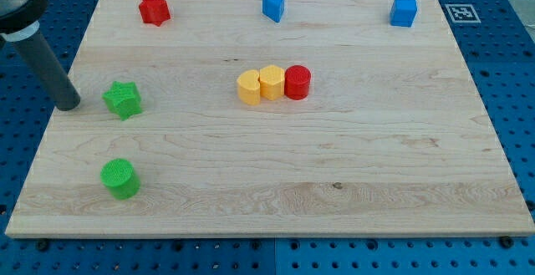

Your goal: Push the green star into the bottom side of the yellow hexagon and the red circle

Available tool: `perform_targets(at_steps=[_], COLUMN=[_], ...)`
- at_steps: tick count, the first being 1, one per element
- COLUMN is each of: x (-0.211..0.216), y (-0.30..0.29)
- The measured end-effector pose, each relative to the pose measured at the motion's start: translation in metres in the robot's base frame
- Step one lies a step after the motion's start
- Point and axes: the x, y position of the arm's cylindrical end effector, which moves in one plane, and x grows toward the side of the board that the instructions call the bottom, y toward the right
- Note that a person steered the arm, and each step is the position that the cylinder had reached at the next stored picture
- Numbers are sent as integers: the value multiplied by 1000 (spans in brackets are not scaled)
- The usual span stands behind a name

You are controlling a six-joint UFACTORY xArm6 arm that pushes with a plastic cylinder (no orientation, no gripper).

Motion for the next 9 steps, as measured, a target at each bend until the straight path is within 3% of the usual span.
perform_targets(at_steps=[7, 9], x=[-3, 39], y=[135, 170])
